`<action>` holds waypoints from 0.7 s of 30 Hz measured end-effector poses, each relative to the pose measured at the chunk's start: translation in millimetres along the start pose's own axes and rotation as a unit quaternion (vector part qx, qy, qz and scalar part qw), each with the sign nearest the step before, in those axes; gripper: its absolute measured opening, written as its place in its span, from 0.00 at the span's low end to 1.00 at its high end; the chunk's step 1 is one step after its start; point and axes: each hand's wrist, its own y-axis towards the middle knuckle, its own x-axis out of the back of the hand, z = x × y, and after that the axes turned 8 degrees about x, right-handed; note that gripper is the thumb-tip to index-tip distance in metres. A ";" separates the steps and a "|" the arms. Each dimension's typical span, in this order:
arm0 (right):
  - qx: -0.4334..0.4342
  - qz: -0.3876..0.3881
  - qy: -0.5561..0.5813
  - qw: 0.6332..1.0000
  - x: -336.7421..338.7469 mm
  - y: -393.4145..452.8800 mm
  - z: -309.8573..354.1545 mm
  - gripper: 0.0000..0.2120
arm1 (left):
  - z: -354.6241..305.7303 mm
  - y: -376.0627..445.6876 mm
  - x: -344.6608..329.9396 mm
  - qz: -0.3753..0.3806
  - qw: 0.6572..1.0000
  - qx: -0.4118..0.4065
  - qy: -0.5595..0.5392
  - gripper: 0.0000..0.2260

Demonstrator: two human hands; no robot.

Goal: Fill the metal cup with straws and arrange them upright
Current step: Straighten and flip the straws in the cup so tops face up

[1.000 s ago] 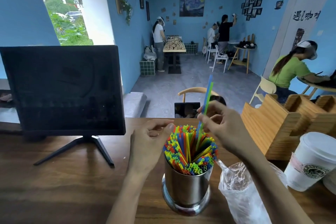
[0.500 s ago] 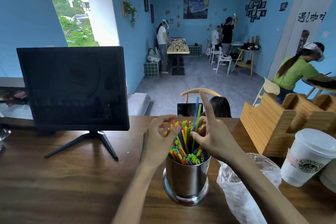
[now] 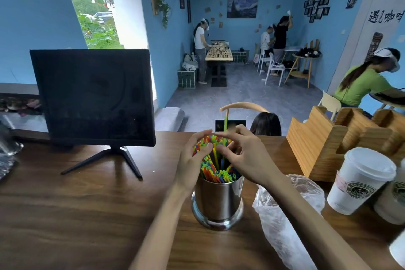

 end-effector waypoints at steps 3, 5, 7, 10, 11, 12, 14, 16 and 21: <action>0.007 -0.055 -0.003 0.998 5.0 -6.0 -2.3 0.15 | 2.5 -1.7 -1.9 -0.016 1.000 0.004 -0.020 0.19; -0.006 -0.098 0.017 0.995 5.8 -12.4 -5.7 0.16 | 3.7 -3.3 -3.3 -0.022 0.999 0.013 -0.030 0.23; -0.046 -0.098 0.061 0.992 1.7 -19.2 -9.2 0.23 | 5.7 -5.1 -5.5 -0.029 0.999 0.016 -0.033 0.25; -0.138 -0.095 0.203 0.965 -13.2 -27.6 -10.2 0.30 | 8.3 -8.9 -11.1 -0.046 0.998 0.011 -0.031 0.23; -0.163 -0.109 0.246 0.949 -19.3 -29.7 -11.4 0.29 | 8.4 -10.9 -13.6 -0.053 0.998 0.008 -0.030 0.23; -0.181 -0.125 0.281 0.934 -25.1 -31.2 -12.4 0.26 | 7.9 -13.0 -16.0 -0.059 0.998 0.006 -0.029 0.24; -0.202 -0.157 0.339 0.905 -34.6 -33.0 -12.8 0.19 | 5.4 -17.1 -21.2 -0.076 0.997 0.000 -0.029 0.25; -0.214 -0.180 0.372 0.885 -40.1 -33.2 -8.7 0.16 | 3.7 -21.1 -25.2 -0.100 0.994 -0.006 -0.032 0.26; -0.216 -0.208 0.353 0.886 -48.3 -37.5 6.6 0.12 | 3.7 -30.9 -22.5 -0.145 0.989 -0.014 -0.040 0.21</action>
